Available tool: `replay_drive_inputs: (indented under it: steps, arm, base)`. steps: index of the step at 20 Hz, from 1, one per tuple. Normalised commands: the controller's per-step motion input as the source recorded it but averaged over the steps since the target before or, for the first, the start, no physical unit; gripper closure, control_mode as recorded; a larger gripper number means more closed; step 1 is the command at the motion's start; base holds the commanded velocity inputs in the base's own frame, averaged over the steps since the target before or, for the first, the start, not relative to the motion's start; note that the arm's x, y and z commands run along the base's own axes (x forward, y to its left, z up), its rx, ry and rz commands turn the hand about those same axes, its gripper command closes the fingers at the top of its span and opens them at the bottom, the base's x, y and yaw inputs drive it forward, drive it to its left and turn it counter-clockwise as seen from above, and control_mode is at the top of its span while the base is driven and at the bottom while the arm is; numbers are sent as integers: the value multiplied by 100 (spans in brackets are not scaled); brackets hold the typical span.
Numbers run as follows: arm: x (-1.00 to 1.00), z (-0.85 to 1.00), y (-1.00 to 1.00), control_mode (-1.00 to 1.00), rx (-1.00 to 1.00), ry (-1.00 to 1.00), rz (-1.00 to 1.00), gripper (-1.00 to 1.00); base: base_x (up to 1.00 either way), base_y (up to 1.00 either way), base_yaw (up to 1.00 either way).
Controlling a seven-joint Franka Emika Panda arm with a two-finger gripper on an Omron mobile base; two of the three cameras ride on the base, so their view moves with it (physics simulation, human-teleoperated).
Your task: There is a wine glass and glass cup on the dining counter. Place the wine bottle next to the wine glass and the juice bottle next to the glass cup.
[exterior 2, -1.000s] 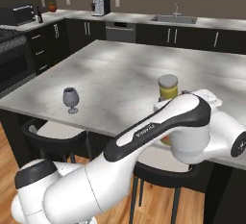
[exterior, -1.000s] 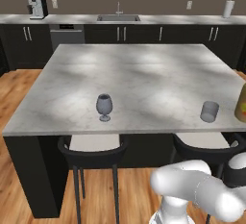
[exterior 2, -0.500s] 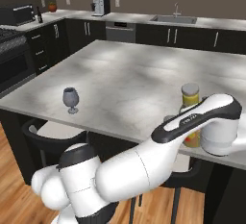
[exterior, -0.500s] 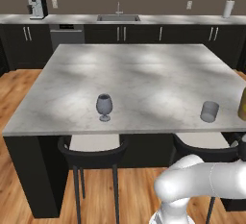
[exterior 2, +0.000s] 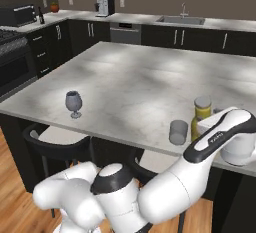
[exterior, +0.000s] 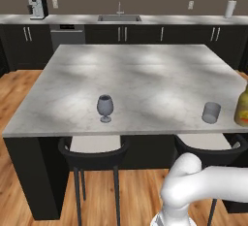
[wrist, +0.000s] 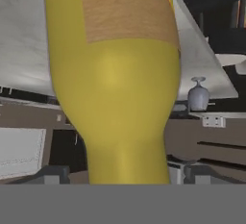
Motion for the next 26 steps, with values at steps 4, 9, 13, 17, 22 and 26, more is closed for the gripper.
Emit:
replay_drive_inputs:
  steps: [4,9,13,17,22,26]
  arm:
    - [51,-49,-13,-100,0,0,0,100]
    - [46,-45,-32,-100,0,0,0,100]
    - [47,-32,-39,-100,0,0,0,100]
    - [42,-42,-24,-100,0,0,0,100]
    - [8,-45,-6,-100,0,-5,2,100]
    - [-44,-41,4,-100,-6,-17,7,100]
  base:
    - [0,0,0]
    - [0,0,0]
    - [0,0,0]
    - [0,0,0]
    - [0,0,0]
    - [0,0,0]
